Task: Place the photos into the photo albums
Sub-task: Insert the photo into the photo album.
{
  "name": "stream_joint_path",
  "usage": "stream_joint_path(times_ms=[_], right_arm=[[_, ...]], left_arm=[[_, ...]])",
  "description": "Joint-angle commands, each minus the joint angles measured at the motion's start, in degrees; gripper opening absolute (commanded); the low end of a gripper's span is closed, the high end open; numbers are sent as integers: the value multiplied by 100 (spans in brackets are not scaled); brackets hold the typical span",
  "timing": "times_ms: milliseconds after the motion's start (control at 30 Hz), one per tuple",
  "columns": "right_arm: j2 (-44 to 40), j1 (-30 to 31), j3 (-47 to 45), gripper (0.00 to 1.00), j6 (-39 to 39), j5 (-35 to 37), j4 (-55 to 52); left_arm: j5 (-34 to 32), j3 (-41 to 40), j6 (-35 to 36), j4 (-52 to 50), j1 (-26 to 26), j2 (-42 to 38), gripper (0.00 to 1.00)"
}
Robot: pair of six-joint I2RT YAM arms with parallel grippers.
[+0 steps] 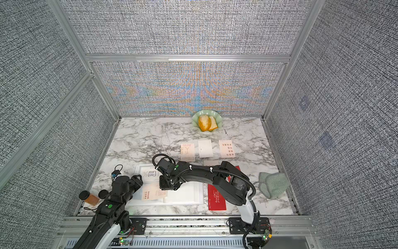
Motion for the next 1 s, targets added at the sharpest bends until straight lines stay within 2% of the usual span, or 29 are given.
stream_joint_path(times_ms=[0,367,533,800,967], right_arm=[[75,11,106,31,-38,-167,88],[411,-6,246,31,54,-829,624],[346,-85,-97,32,242,-1234,1142],[-291,-225,-705,32,65,-927,954],[-684,-326,-715,32,-253,-585,593]], left_arm=[[-65,9,53,-235,-2,-10,58],[-39,13,72,-213,-2,18,58],[-22,22,84,-197,-2,62,58],[3,79,172,-142,-8,156,58],[20,227,238,-93,-5,193,59]])
